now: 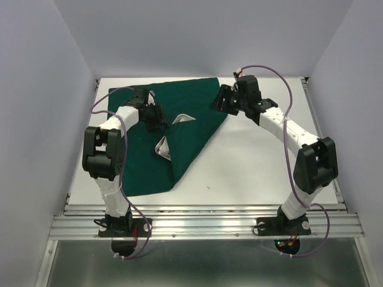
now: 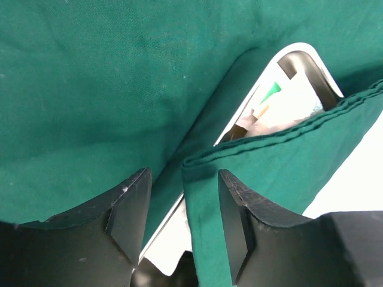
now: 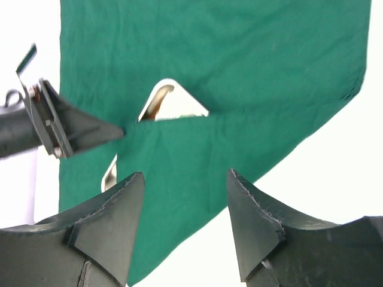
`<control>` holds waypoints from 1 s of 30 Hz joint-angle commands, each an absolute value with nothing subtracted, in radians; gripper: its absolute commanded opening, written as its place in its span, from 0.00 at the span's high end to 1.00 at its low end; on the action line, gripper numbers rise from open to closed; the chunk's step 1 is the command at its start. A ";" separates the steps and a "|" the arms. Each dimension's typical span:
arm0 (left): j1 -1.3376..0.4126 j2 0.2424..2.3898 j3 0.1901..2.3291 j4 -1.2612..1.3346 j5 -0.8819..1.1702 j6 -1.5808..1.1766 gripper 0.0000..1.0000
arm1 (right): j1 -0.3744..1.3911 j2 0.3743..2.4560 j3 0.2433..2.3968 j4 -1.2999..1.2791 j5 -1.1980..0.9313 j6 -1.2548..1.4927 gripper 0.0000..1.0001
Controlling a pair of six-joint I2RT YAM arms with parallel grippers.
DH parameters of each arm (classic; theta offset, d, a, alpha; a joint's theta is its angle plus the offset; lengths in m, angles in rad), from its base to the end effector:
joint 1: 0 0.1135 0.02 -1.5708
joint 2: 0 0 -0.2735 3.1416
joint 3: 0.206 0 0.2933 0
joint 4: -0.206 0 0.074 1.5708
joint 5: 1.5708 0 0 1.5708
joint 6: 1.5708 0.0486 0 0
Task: Prepare the surgical pack
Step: Pack the surgical kit at the center of the board.
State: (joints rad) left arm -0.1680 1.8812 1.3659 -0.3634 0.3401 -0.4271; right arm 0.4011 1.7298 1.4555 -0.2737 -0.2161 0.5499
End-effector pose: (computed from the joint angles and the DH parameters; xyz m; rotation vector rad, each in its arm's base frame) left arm 0.4502 -0.0928 0.1924 -0.1691 2.4939 -0.6733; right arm 0.4191 0.1890 0.3002 0.0300 2.2079 0.7788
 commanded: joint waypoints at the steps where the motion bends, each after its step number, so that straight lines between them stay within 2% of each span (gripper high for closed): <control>1: -0.167 1.884 1.425 -0.367 0.371 -0.390 0.41 | 0.431 1.703 1.408 -0.242 -0.210 0.546 0.38; 5: -0.167 1.910 1.422 -0.356 0.390 -0.387 0.48 | 0.431 1.707 1.402 -0.244 -0.215 0.552 0.37; 9: -0.167 1.916 1.416 -0.350 0.405 -0.391 0.63 | 0.431 1.713 1.416 -0.247 -0.216 0.555 0.38; 12: -0.167 1.902 1.413 -0.347 0.400 -0.393 0.76 | 0.431 1.712 1.420 -0.253 -0.210 0.552 0.38; 13: -0.169 1.896 1.413 -0.348 0.400 -0.393 0.85 | 0.431 1.713 1.420 -0.256 -0.210 0.552 0.38; 16: -0.167 1.882 1.420 -0.359 0.390 -0.394 1.00 | 0.431 1.717 1.420 -0.261 -0.212 0.552 0.37; 24: -0.164 1.839 1.427 -0.371 0.322 -0.406 1.00 | 0.431 1.718 1.433 -0.272 -0.193 0.537 0.37; 30: -0.156 1.888 1.460 -0.385 0.301 -0.416 1.00 | 0.431 1.776 1.502 -0.302 -0.156 0.511 0.37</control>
